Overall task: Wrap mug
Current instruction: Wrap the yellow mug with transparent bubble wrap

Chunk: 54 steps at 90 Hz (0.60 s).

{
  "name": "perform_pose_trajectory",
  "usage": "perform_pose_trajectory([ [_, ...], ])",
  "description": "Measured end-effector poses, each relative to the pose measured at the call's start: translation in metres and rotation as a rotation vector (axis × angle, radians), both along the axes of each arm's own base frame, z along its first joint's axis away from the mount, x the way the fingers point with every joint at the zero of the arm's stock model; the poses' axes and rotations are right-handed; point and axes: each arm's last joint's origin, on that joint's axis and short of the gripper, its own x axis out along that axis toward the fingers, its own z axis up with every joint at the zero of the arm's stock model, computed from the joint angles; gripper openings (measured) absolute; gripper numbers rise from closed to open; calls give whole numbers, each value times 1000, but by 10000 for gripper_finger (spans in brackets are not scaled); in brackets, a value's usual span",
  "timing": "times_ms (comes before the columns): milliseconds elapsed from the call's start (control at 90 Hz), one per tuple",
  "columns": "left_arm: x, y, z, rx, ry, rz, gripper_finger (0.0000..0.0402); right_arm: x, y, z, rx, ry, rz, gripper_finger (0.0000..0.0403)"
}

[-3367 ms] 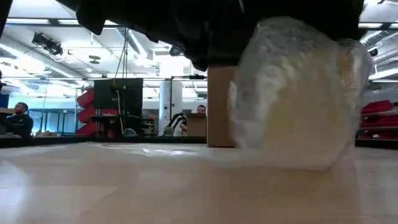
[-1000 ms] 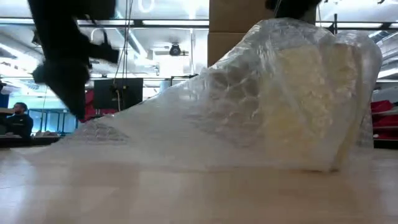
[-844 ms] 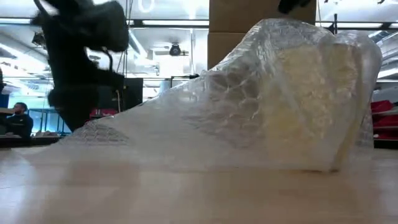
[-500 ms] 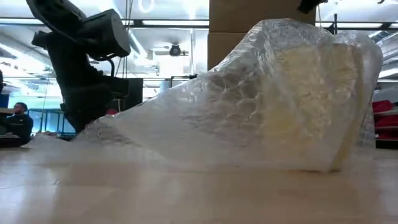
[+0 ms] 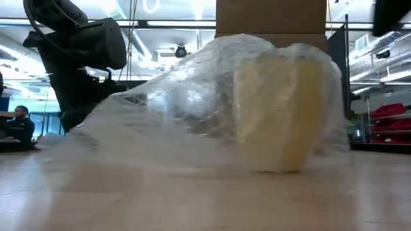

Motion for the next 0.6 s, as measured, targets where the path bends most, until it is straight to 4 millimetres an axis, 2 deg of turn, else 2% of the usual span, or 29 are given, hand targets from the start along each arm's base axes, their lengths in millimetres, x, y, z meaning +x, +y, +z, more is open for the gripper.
perform_pose_trajectory([
  [189, -16, -1, 0, 15, 104, 122, 1, -2, 12, -22, 69, -71, -26, 0],
  [289, -19, -6, 6, 17, 157, 149, 0, 2, 11, -40, 95, -101, -27, 0],
  [400, -3, -17, 20, 1, 77, 84, 0, 7, 3, -53, 93, -103, -22, 0],
  [600, 27, -35, 58, 66, -76, -39, 0, 14, -6, -53, 62, -94, 7, 0],
])
